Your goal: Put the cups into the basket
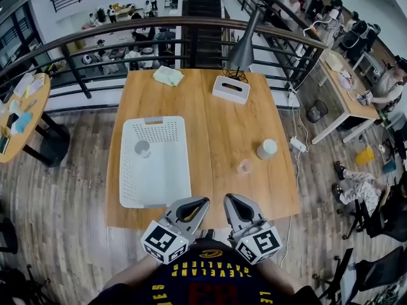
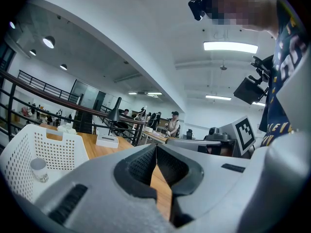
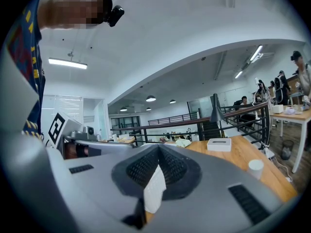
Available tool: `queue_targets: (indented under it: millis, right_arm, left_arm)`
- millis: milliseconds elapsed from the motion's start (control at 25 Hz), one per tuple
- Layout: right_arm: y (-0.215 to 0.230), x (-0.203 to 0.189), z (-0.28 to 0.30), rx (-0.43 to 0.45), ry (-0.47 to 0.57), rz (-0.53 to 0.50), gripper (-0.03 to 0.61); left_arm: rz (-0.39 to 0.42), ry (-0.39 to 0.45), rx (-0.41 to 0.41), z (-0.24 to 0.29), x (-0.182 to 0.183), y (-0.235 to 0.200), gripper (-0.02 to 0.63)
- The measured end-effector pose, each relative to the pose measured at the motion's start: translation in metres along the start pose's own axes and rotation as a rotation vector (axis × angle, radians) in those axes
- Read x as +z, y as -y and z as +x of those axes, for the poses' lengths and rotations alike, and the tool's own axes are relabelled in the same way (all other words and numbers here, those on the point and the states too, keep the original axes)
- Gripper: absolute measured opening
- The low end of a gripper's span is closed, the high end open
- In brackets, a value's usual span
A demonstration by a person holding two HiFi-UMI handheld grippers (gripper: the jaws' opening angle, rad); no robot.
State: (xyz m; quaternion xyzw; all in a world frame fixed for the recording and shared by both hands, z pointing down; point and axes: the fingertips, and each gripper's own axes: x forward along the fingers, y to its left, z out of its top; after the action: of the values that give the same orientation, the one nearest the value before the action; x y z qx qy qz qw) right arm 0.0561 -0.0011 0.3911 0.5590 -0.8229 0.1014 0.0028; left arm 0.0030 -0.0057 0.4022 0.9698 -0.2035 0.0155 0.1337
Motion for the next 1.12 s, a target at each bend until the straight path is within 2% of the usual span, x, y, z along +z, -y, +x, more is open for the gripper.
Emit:
queue_targets:
  millis: [240, 440, 920, 1120]
  right_arm:
    - [0.001, 0.001, 0.0, -0.003, -0.004, 0.006, 0.012]
    - [0.001, 0.001, 0.001, -0.005, -0.007, 0.01, 0.012]
    - [0.001, -0.001, 0.002, -0.034, -0.019, 0.03, 0.012]
    - [0.011, -0.008, -0.009, -0.108, -0.034, 0.054, 0.012]
  left_arm:
    - [0.101, -0.036, -0.035, 0.001, -0.004, 0.014, 0.011]
    - [0.05, 0.021, -0.038, 0.0, 0.008, 0.01, 0.012]
    - [0.028, 0.01, -0.074, -0.001, 0.009, 0.008, 0.012]
    - [0.017, -0.017, -0.119, 0.002, 0.002, 0.017, 0.012]
